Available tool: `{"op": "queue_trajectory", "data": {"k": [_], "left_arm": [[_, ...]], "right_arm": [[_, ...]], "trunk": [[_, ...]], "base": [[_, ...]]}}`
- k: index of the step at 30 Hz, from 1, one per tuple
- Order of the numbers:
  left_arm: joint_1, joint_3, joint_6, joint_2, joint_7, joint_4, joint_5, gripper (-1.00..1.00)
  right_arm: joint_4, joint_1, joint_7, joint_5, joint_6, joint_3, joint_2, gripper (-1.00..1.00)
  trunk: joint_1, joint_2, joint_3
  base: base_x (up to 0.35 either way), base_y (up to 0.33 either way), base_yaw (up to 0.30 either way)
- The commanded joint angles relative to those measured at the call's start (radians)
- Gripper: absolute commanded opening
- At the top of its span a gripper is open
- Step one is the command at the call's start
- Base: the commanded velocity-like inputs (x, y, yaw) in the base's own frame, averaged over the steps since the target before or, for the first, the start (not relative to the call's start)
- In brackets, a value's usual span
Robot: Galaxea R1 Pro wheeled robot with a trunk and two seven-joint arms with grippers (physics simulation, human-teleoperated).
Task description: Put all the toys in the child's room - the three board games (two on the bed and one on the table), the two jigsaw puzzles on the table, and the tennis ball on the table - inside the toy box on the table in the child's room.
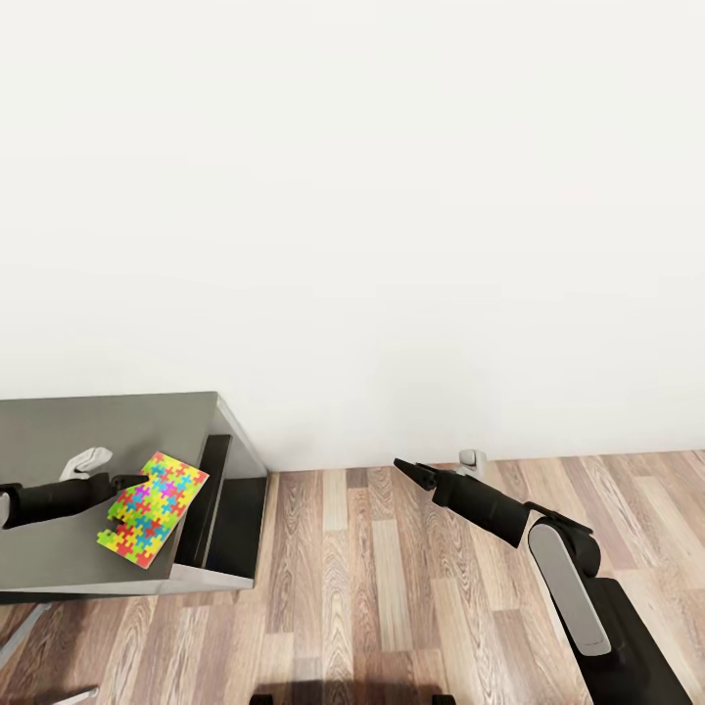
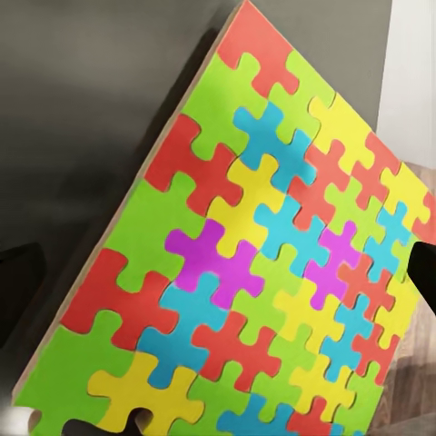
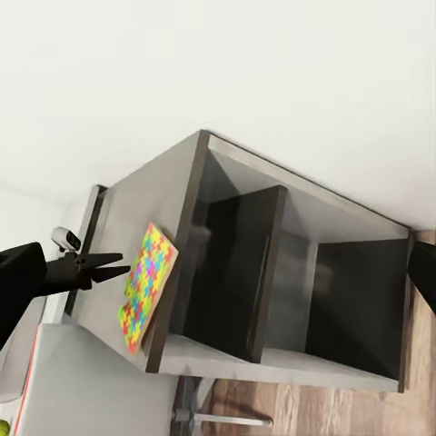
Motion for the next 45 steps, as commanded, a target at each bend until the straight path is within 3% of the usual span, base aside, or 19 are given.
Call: {"op": "queue_trajectory", "data": {"k": [1,5,14,26,34,45], "left_arm": [[-0.001,0.001,0.007,0.000,-0.002,0.000,0.004,1.00],[-0.001,-0.004,0.007,0.000,-0.004,0.000,0.005,1.00],[-0.001,-0.073,0.006,-0.001,-0.005,0.002,0.007,1.00],[-0.001,-0.077,0.006,-0.002,-0.009,0.002,0.008,1.00],[-0.001,-0.079,-0.002,-0.003,-0.109,0.002,0.002,1.00],[-0.001,-0.079,-0.006,-0.005,-0.117,0.002,-0.001,1.00]], "right_arm": [[0.000,-0.001,0.000,-0.004,0.005,0.000,-0.001,1.00],[0.000,-0.001,0.000,-0.004,0.005,0.000,-0.001,1.00],[0.000,-0.001,0.000,-0.004,0.005,0.000,-0.001,1.00],[0.000,-0.001,0.000,-0.004,0.005,0.000,-0.001,1.00],[0.000,0.000,0.000,-0.004,0.005,0.000,-0.001,1.00],[0.000,0.000,0.000,-0.004,0.005,0.000,-0.001,1.00]], "trunk": [[0.001,-0.002,-0.001],[0.001,-0.002,-0.002],[0.001,-0.002,-0.002],[0.001,-0.002,-0.002],[0.001,-0.002,-0.002],[0.001,-0.002,-0.002]], "base": [[0.000,0.000,0.000],[0.000,0.000,0.000],[0.000,0.000,0.000],[0.000,0.000,0.000],[0.000,0.000,0.000],[0.000,0.000,0.000]]}}
